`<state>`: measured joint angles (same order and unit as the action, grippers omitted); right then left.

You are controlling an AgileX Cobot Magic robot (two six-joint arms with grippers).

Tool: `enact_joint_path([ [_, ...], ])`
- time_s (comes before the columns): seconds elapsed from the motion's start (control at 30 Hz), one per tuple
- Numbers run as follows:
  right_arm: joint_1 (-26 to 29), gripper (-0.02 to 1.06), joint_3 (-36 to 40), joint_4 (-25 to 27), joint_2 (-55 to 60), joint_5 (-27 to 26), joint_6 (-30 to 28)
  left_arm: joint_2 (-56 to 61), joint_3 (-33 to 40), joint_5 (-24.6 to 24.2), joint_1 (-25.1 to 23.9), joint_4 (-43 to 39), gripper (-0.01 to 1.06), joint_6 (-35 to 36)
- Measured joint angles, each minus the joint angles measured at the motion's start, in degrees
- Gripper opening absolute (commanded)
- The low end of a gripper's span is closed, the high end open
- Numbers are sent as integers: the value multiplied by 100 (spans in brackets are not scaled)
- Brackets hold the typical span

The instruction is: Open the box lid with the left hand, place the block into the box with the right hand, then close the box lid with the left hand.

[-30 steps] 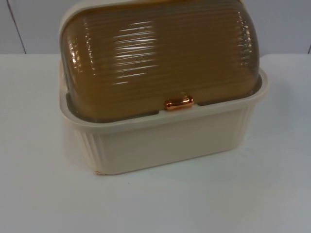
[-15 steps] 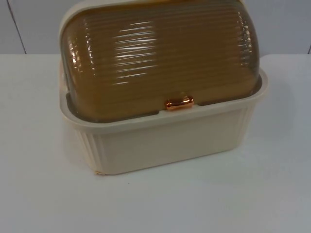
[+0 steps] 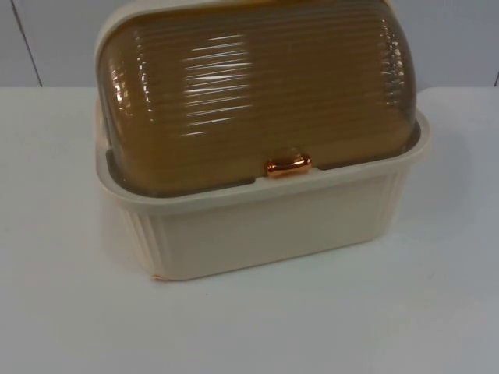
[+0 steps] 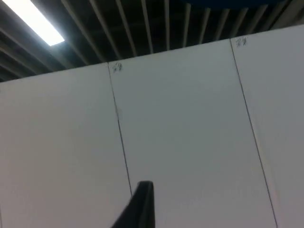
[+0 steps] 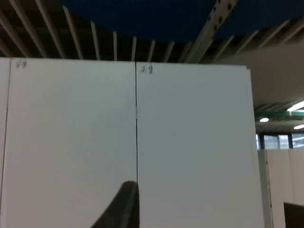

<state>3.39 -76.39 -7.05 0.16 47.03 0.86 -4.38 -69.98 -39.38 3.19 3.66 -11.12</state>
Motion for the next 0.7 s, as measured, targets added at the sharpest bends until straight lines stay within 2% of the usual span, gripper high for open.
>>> enact_joint_path([
  [0.1, 0, 105, 0, 0, -27, 73, -54, 417, 413, 333, -208, 0, 93, 65],
  [0.17, 0, 105, 0, 25, -27, 138, -86, 442, 426, 330, -254, 0, 93, 79],
  [0.3, 0, 105, 0, 366, -27, 346, -410, 442, 442, 271, -346, 0, 93, 100],
  [0.53, -152, 105, 58, 397, -27, 590, -437, 442, 442, 60, -167, 0, 93, 182],
  [0.7, -198, 105, 444, 408, -27, 735, -428, 442, 451, -70, -54, -107, 93, 203],
])
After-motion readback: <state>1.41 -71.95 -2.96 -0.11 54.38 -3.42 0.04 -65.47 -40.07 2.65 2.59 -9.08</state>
